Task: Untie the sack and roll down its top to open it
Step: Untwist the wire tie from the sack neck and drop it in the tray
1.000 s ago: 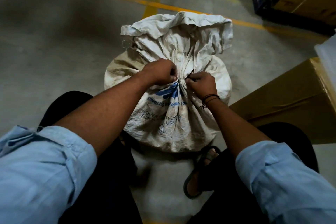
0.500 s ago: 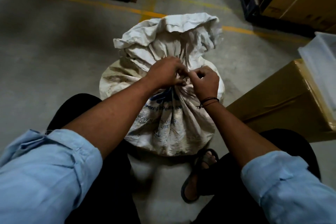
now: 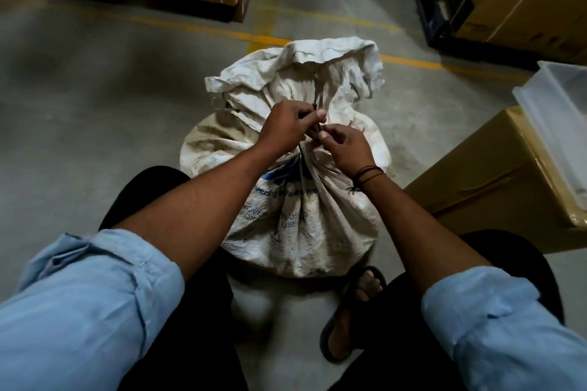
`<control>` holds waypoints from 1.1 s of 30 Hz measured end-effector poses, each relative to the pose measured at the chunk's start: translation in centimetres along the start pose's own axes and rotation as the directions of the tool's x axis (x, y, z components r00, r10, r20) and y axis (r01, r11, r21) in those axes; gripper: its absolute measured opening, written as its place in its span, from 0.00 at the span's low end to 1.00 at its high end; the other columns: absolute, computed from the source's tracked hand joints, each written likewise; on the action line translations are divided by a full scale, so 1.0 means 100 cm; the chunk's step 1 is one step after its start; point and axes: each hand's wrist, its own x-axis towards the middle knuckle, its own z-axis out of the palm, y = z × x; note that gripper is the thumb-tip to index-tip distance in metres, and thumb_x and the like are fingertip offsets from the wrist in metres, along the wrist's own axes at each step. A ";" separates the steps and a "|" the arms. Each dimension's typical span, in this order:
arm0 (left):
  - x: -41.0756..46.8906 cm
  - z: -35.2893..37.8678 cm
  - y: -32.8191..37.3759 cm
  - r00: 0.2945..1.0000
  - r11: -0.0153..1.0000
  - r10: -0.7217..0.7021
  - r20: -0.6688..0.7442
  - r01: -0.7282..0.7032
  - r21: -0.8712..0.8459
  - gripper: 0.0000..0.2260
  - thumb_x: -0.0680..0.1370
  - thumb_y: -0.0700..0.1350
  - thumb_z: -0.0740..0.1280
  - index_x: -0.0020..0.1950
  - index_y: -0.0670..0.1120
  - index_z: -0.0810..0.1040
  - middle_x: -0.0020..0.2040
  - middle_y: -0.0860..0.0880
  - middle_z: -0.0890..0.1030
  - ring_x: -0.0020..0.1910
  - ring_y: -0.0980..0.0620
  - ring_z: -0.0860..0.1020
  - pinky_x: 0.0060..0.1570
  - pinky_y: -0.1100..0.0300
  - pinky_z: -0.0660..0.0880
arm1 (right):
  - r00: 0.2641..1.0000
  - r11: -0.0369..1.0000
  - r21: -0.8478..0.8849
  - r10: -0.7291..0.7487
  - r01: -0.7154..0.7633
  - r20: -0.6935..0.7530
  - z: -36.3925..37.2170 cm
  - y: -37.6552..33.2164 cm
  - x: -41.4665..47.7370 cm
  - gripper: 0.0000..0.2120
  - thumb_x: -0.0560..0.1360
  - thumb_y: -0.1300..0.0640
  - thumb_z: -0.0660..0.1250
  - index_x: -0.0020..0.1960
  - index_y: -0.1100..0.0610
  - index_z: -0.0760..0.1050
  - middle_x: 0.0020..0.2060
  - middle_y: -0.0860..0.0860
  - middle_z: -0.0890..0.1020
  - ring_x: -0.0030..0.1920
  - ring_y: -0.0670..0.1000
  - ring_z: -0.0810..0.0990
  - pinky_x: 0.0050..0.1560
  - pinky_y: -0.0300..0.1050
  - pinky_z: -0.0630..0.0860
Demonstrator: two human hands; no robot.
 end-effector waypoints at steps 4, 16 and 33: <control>0.003 -0.001 0.006 0.988 0.985 -0.091 -0.128 0.070 -0.159 0.13 0.82 0.45 0.67 0.43 0.39 0.85 0.35 0.44 0.84 0.31 0.53 0.83 0.32 0.57 0.79 | 0.998 0.998 0.018 0.056 -0.055 -0.032 -0.006 -0.011 0.002 0.12 0.78 0.54 0.68 0.40 0.58 0.84 0.31 0.50 0.84 0.28 0.38 0.76 0.37 0.36 0.73; 0.044 0.001 0.025 0.937 0.938 -0.211 -0.279 0.115 -0.326 0.11 0.81 0.45 0.68 0.42 0.40 0.84 0.33 0.44 0.81 0.27 0.56 0.78 0.30 0.61 0.76 | 0.997 0.987 -0.163 -0.001 -0.011 -0.073 -0.058 -0.036 -0.046 0.12 0.77 0.54 0.70 0.36 0.55 0.85 0.28 0.47 0.83 0.26 0.37 0.75 0.31 0.32 0.66; 0.160 0.113 0.198 0.997 0.964 -0.018 -0.081 -0.004 -0.267 0.14 0.76 0.47 0.75 0.32 0.45 0.81 0.32 0.46 0.83 0.27 0.56 0.78 0.26 0.63 0.73 | 0.838 0.914 -0.406 -0.219 -0.003 -0.499 -0.246 -0.038 -0.100 0.04 0.75 0.56 0.72 0.47 0.54 0.85 0.31 0.48 0.84 0.32 0.40 0.81 0.41 0.29 0.75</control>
